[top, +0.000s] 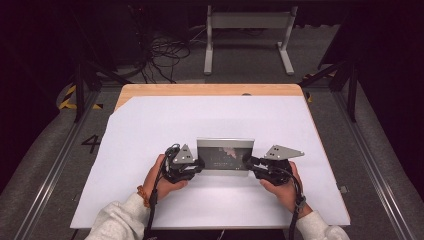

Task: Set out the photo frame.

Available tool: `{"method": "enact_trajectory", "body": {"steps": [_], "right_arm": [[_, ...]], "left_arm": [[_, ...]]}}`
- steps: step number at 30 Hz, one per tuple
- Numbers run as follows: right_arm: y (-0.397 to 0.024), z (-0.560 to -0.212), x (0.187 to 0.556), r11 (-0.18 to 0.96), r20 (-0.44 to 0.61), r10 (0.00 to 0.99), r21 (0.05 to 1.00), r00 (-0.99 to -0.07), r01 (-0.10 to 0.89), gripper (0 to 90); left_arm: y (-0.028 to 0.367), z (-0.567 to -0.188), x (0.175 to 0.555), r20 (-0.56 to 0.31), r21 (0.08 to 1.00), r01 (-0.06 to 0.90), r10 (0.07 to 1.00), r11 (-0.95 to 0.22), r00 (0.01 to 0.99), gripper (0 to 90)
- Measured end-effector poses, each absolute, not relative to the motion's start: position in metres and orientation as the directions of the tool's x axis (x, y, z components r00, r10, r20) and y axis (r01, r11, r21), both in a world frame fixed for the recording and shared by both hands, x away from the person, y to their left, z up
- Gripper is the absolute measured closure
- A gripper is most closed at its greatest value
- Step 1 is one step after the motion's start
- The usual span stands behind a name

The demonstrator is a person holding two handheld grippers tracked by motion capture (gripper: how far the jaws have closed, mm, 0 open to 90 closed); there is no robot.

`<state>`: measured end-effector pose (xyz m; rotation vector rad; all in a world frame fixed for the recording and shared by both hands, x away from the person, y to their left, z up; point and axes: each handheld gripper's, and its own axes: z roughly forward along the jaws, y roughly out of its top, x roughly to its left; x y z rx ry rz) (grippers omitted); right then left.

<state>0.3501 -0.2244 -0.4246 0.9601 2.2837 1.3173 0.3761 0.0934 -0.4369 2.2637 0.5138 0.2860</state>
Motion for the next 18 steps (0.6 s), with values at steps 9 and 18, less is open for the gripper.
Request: {"method": "enact_trajectory", "body": {"steps": [9, 18], "right_arm": [[-0.2230, -0.4240, 0.3501, 0.353, 0.032, 0.697, 0.854, -0.717, 0.381, 71.1], [-0.2248, -0.4248, 0.3467, 0.358, 0.017, 0.700, 0.856, -0.713, 0.373, 73.9]], "left_arm": [[0.0966, -0.4378, 0.3722, 0.041, 0.752, 0.273, 0.457, -0.599, 0.889, 75.1], [0.0957, -0.4401, 0.3700, 0.074, 0.760, 0.248, 0.460, -0.601, 0.885, 74.5]]}}
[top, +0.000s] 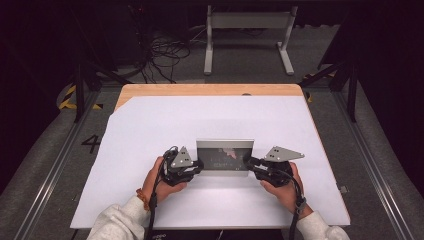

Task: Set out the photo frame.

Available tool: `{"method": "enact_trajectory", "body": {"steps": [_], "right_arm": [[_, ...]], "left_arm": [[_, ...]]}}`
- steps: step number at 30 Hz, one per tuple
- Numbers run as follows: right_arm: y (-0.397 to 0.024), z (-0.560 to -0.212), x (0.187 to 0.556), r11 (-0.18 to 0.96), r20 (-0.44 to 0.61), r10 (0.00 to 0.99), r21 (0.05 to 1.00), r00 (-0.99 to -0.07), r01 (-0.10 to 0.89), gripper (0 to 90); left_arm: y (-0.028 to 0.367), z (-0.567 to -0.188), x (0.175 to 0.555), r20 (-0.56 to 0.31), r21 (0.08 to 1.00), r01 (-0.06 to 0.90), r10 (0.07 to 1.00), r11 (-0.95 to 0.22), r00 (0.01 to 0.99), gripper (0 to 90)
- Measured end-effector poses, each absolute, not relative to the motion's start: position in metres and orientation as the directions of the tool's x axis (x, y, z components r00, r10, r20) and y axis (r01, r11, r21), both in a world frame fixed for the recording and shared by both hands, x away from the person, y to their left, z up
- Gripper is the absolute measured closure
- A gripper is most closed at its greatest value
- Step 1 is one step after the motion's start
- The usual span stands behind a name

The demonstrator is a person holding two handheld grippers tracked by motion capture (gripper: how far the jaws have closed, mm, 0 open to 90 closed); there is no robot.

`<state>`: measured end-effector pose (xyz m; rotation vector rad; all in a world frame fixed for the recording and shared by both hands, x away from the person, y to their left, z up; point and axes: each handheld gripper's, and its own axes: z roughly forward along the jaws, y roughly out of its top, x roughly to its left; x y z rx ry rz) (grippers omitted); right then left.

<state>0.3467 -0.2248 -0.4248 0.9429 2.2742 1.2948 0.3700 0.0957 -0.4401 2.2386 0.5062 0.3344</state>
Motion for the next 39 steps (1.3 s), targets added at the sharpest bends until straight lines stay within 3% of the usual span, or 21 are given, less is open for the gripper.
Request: {"method": "enact_trajectory", "body": {"steps": [23, 29, 39], "right_arm": [[-0.235, -0.419, 0.329, 0.423, -0.079, 0.693, 0.849, -0.717, 0.315, 69.0], [-0.240, -0.425, 0.319, 0.489, -0.158, 0.693, 0.820, -0.704, 0.297, 61.7], [-0.248, -0.428, 0.307, 0.530, -0.204, 0.673, 0.803, -0.711, 0.272, 50.1]], "left_arm": [[0.123, -0.434, 0.357, 0.088, 0.792, 0.237, 0.489, -0.563, 0.868, 69.9], [0.131, -0.435, 0.347, 0.107, 0.785, 0.210, 0.461, -0.583, 0.881, 65.2], [0.147, -0.438, 0.334, 0.134, 0.773, 0.199, 0.462, -0.602, 0.876, 54.7]]}}
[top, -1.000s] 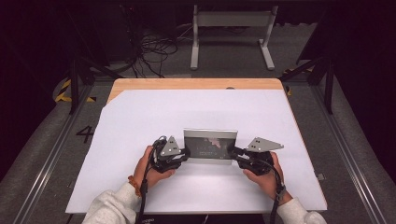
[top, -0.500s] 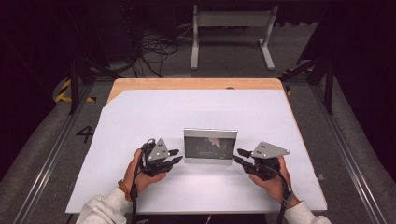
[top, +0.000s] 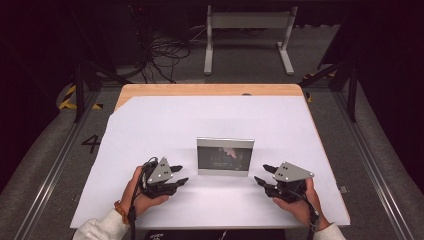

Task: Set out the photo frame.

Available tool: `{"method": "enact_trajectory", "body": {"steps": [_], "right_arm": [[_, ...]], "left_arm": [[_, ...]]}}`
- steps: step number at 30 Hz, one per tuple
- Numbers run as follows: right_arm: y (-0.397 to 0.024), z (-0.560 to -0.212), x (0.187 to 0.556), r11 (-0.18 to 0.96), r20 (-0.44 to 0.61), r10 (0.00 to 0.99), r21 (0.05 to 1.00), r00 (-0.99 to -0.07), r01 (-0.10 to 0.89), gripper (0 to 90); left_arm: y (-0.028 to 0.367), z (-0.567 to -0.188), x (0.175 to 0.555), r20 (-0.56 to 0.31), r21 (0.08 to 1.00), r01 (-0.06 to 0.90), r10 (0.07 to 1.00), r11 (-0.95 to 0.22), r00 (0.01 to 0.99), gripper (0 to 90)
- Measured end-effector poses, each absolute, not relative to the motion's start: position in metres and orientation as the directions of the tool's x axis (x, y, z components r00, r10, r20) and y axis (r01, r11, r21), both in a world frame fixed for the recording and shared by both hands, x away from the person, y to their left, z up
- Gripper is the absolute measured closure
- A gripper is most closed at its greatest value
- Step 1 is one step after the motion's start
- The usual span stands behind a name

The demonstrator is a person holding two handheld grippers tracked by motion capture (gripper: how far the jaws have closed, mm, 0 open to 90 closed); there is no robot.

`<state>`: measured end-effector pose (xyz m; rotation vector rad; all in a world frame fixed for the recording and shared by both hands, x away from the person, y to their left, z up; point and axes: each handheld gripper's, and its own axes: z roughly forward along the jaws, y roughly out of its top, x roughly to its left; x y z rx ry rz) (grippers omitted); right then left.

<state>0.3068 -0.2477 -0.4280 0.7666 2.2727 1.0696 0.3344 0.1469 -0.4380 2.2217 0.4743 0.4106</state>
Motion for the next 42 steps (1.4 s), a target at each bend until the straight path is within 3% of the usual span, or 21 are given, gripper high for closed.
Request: {"method": "enact_trajectory", "body": {"steps": [5, 19, 27, 42], "right_arm": [[-0.253, -0.429, 0.301, 0.541, -0.214, 0.663, 0.799, -0.717, 0.262, 43.4], [-0.275, -0.437, 0.289, 0.539, -0.222, 0.685, 0.796, -0.694, 0.277, 23.0], [-0.289, -0.442, 0.284, 0.523, -0.212, 0.704, 0.800, -0.678, 0.293, 14.3], [-0.285, -0.444, 0.286, 0.526, -0.213, 0.697, 0.800, -0.685, 0.287, 12.7]], "left_arm": [[0.153, -0.442, 0.329, 0.133, 0.769, 0.203, 0.462, -0.607, 0.877, 42.4], [0.165, -0.450, 0.315, 0.151, 0.755, 0.212, 0.479, -0.620, 0.865, 19.2], [0.177, -0.457, 0.308, 0.117, 0.769, 0.235, 0.493, -0.594, 0.862, 12.7], [0.181, -0.463, 0.311, 0.081, 0.771, 0.279, 0.522, -0.573, 0.849, 7.7]]}}
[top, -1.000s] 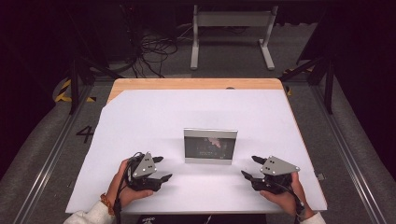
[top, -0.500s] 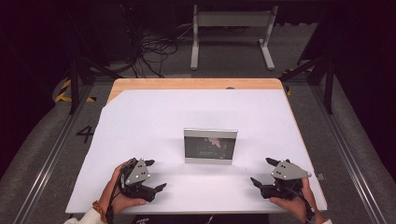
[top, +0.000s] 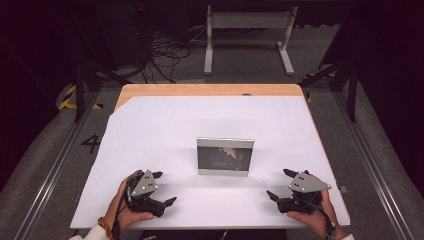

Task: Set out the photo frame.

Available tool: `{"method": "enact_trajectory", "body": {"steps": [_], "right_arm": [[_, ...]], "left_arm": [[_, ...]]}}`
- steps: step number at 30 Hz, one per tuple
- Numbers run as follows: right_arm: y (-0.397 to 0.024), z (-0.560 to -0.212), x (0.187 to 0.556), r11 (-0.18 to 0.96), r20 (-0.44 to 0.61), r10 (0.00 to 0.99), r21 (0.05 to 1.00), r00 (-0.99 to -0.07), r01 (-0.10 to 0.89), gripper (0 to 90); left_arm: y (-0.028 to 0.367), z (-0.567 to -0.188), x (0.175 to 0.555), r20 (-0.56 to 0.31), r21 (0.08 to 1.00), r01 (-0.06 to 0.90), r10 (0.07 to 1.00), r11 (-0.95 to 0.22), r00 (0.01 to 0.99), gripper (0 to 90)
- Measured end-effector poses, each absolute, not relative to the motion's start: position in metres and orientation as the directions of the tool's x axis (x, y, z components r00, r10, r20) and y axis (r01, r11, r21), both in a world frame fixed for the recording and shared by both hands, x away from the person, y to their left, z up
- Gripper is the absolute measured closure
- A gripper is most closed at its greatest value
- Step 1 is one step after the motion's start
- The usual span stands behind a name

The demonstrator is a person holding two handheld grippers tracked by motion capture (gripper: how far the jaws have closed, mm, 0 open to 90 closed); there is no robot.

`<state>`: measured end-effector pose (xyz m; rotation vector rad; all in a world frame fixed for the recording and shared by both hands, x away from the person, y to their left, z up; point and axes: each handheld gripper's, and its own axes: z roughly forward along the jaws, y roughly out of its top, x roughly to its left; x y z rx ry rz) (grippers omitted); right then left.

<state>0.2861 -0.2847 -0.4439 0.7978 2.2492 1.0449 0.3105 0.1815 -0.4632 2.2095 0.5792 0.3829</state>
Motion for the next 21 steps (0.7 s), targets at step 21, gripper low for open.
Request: {"method": "enact_trajectory", "body": {"steps": [21], "right_arm": [[-0.2819, -0.4463, 0.2855, 0.537, -0.212, 0.690, 0.792, -0.692, 0.292, 12.5]], "left_arm": [[0.1775, -0.4647, 0.3109, 0.094, 0.759, 0.268, 0.507, -0.594, 0.856, 7.4]]}}
